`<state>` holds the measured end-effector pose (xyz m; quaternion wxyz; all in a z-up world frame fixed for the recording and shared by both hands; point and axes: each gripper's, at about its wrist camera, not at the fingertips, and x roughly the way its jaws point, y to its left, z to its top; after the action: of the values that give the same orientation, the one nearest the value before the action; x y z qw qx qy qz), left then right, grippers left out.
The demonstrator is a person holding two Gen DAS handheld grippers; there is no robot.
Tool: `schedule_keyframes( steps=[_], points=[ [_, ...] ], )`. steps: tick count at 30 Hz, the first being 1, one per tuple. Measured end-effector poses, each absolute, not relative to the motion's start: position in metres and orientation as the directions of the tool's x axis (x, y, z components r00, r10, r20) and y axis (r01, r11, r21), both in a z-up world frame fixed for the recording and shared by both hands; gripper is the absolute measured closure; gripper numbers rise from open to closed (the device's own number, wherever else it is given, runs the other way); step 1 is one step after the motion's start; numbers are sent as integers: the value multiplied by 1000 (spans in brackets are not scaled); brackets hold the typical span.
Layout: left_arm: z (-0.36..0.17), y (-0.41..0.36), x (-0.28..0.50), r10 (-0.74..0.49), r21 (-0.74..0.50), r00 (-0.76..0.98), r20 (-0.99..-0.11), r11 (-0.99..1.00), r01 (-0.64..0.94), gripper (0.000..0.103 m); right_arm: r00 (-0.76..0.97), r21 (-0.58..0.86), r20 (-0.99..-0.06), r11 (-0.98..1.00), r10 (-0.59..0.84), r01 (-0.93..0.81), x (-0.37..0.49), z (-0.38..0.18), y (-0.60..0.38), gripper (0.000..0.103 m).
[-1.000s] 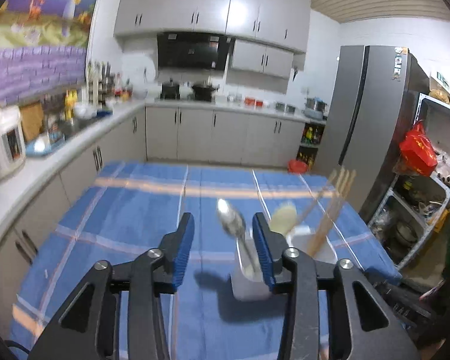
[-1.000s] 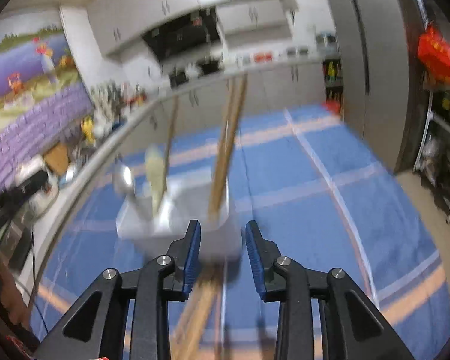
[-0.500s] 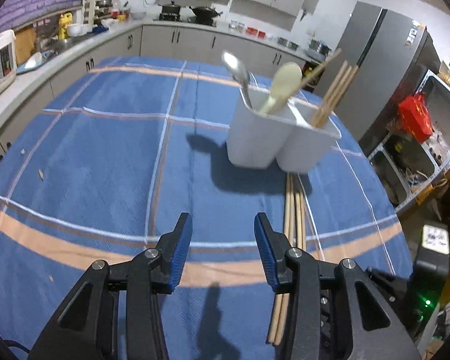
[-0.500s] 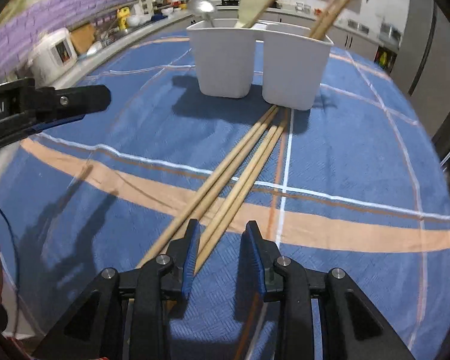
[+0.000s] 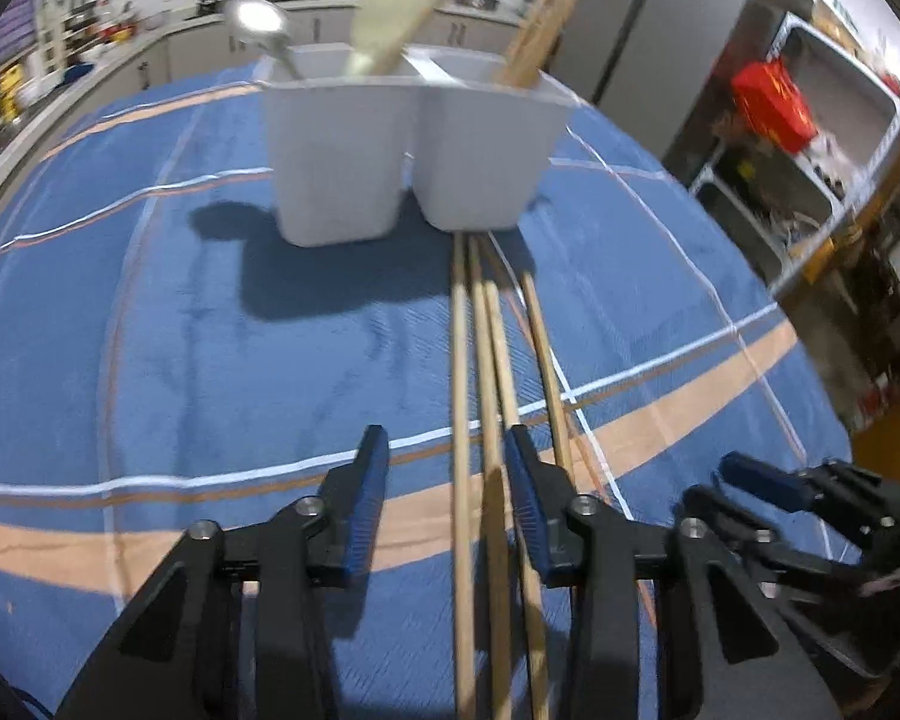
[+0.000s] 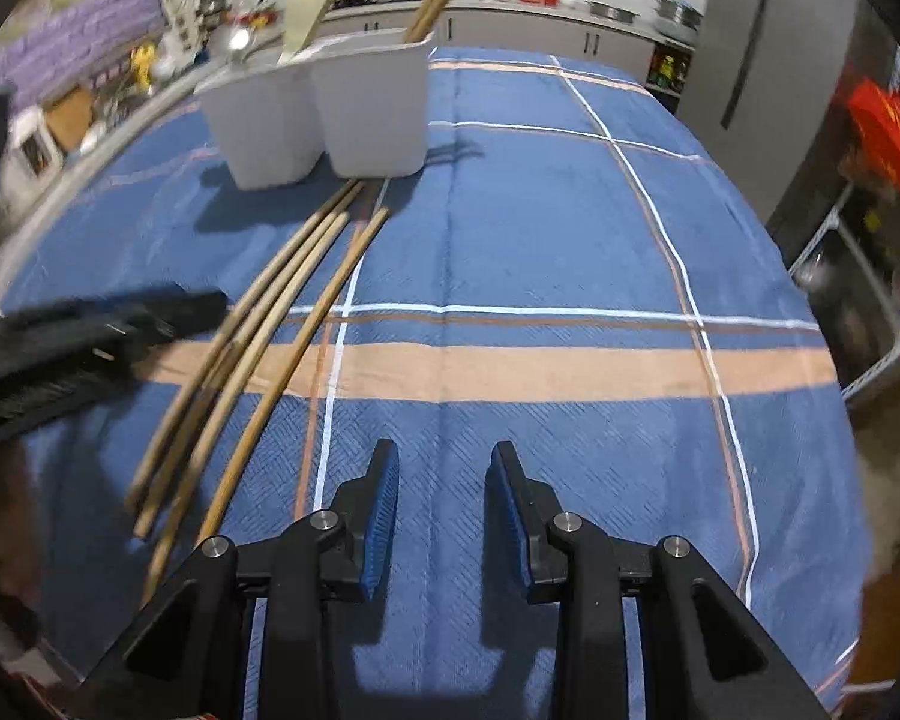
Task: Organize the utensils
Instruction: 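Move both tools back to the chopsticks lying on the cloth, then close the left tool on a chopstick while the right grasps another chopstick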
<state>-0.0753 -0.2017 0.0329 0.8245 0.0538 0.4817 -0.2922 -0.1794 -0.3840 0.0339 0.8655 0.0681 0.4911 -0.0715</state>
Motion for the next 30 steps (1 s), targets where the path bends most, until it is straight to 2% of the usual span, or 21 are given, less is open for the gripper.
schedule_keyframes(
  steps=[1, 3, 4, 7, 14, 18, 21, 22, 23, 24, 30],
  points=[
    [28, -207, -73, -423, -186, 353, -835, 820, 541, 80, 517, 60, -854, 979, -51, 196, -182, 36, -387, 68],
    [27, -211, -71, -432, -188, 353, -830, 813, 551, 88, 531, 76, -846, 978, -41, 196, -185, 39, -389, 68],
    [27, -213, -70, -426, -180, 355, -832, 813, 554, 96, 535, 80, -844, 977, -38, 196, -186, 40, -389, 68],
    [25, -217, -69, -411, -163, 363, -836, 818, 552, 97, 545, 114, -838, 976, -6, 185, -187, 43, -389, 68],
    [26, -205, -73, -359, -127, 380, -853, 848, 515, 97, 511, 283, -838, 954, 193, 104, -155, 35, -370, 68],
    [26, -171, -81, -360, -189, 354, -863, 881, 434, 97, 489, 222, -856, 973, 165, 60, -136, 29, -346, 68],
    [26, -153, -94, -360, -208, 353, -864, 893, 400, 97, 476, 110, -876, 993, 79, 37, -124, 24, -330, 68],
    [27, -151, -98, -354, -202, 356, -865, 894, 399, 97, 477, 83, -877, 996, 58, 31, -122, 25, -327, 76],
    [27, -149, -103, -350, -196, 361, -864, 895, 400, 97, 466, 59, -884, 998, 44, 18, -121, 25, -323, 88],
    [27, -148, -107, -349, -193, 363, -864, 896, 400, 97, 454, 50, -890, 999, 41, 9, -120, 25, -321, 91],
    [26, -144, -117, -371, -255, 350, -860, 907, 335, 97, 399, 1, -917, 1000, 9, -22, -147, 25, -339, 95]
  ],
)
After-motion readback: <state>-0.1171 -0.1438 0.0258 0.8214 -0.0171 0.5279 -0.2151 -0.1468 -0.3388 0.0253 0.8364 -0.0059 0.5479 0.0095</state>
